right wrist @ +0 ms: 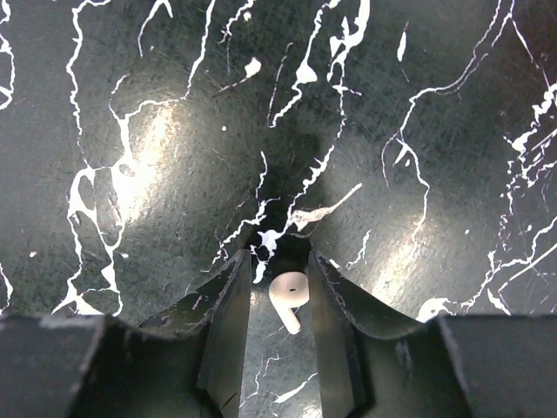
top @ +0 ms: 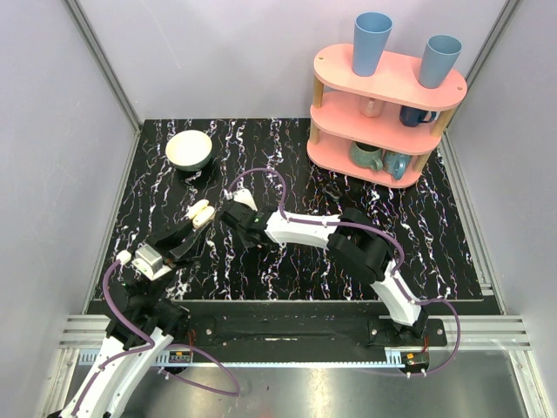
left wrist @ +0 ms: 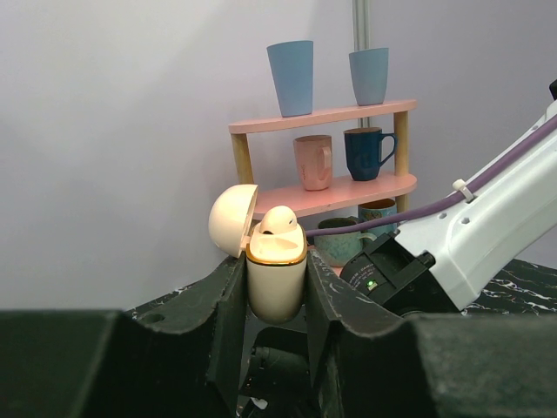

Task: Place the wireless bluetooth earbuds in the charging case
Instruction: Pick up the left earbud from the center of the board.

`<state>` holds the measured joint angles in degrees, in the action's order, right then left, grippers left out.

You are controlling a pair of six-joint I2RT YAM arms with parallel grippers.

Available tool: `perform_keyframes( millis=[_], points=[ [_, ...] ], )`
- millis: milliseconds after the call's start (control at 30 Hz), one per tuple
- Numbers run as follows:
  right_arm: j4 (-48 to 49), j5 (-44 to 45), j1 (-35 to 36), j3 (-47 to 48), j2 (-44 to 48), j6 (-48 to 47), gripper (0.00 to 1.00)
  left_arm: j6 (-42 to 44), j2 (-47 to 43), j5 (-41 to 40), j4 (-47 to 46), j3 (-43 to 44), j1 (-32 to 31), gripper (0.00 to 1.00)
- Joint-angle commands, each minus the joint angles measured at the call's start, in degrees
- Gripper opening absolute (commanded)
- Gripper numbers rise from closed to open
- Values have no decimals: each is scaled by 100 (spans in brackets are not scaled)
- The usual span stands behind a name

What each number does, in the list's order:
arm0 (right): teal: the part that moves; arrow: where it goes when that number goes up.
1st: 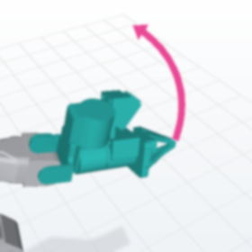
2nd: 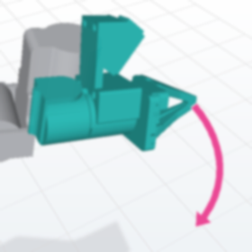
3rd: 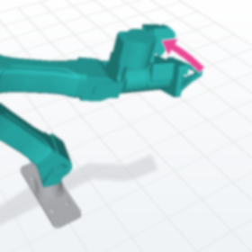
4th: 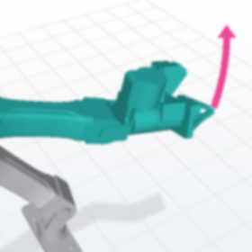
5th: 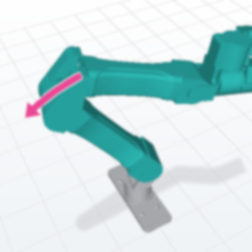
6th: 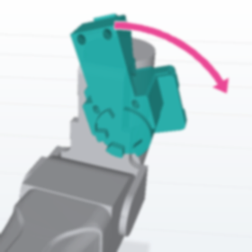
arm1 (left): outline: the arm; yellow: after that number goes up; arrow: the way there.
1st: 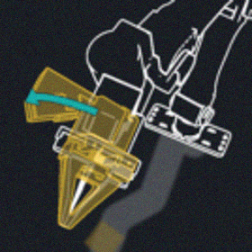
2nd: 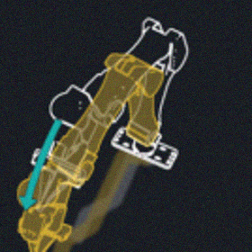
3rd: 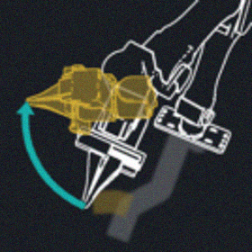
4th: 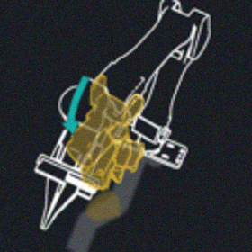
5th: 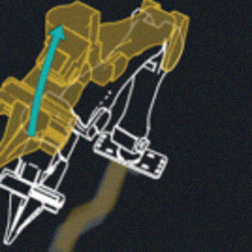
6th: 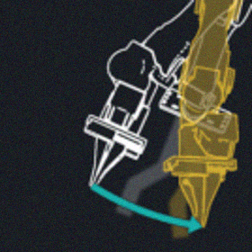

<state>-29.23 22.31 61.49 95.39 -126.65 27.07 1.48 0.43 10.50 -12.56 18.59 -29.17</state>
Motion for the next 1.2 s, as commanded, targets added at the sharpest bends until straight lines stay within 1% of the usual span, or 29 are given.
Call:
perform_keyframes(
  millis=[0,433,667,1000,1167],
  points=[
    [128,-200,3,-205,105,-509,40,-25,-719,84,-274,39,51,0],
    [207,-279,-23,-566,316,-633,40,-33,-676,101,-291,31,52,0],
    [225,-306,-32,-645,413,-633,39,-33,-667,101,-291,31,60,0],
    [225,-367,-32,-654,378,-650,36,-42,-667,101,-300,40,78,0],
    [225,-367,-41,-697,422,-633,36,-33,-658,110,-291,40,87,0]
  ],
)
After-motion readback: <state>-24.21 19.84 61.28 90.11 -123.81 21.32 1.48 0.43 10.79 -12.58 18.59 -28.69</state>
